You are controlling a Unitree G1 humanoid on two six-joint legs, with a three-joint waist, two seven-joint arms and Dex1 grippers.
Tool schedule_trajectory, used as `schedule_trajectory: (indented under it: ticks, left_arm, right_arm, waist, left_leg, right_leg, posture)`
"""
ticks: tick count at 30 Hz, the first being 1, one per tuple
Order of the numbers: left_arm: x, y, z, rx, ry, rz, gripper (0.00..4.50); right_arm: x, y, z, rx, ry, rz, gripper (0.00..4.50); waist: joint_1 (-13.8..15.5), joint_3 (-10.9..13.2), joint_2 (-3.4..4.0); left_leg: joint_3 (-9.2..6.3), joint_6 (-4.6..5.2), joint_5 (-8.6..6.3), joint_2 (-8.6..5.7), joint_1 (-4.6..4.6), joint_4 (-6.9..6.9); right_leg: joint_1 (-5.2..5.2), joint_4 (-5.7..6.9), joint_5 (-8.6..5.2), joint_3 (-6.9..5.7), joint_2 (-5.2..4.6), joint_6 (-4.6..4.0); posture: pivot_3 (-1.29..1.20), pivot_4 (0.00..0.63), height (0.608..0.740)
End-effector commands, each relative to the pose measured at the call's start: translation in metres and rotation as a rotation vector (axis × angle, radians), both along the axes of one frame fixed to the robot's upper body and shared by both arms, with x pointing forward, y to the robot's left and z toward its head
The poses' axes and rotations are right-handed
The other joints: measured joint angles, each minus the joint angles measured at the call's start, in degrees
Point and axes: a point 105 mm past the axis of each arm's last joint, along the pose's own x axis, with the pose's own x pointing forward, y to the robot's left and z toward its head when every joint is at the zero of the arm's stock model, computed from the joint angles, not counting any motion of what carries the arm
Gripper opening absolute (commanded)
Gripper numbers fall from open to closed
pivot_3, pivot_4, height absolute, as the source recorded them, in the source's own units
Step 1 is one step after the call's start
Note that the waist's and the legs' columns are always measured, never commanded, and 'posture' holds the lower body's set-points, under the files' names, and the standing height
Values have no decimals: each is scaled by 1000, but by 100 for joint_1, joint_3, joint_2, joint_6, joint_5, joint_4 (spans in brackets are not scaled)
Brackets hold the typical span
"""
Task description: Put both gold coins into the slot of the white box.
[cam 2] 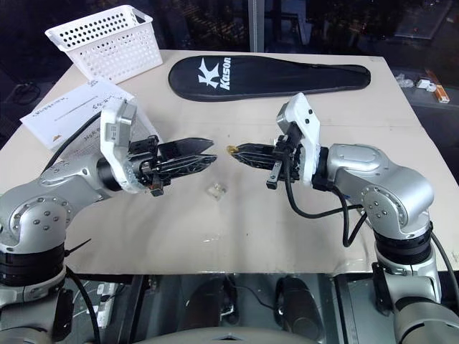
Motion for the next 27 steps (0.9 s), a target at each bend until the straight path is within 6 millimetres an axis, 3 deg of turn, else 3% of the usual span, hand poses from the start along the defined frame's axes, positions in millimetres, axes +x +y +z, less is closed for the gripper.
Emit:
schedule_trajectory:
  ticks: [1,19,20,23,27]
  left_arm:
    - [-4,-4,7,16,-35,-57,2024]
    - [-6,-8,7,22,-41,-103,2024]
    - [-6,-8,8,22,-45,-103,1455]
    - [-6,-9,8,26,-58,-97,330]
    - [-7,-11,8,23,-55,-111,330]
  right_arm:
    - [-13,0,16,17,-73,52,0]
    - [-20,4,14,5,-77,99,0]
    - [-20,4,13,4,-77,99,0]
    - [-20,5,12,1,-80,103,0]
    - [-20,5,12,0,-82,105,0]
  waist:
    - [5,0,0]
    - [18,0,0]
    - [19,0,-1]
    - [20,0,0]
    - [27,0,-1]
  left_leg:
    - [0,0,0,0,0,0]
    - [-1,1,0,0,-1,0]
    - [-1,0,1,0,0,0]
    - [-1,1,0,0,0,0]
    - [-1,0,1,0,0,1]
  right_leg:
    - [0,0,0,0,0,0]
    - [0,0,-1,1,0,1]
    - [0,0,-1,1,0,1]
    - [0,0,-1,1,0,1]
    - [0,0,-1,1,0,1]
  posture:
    - [0,150,740]
    - [0,150,740]
    - [0,150,740]
    - [0,150,740]
    - [0,150,740]
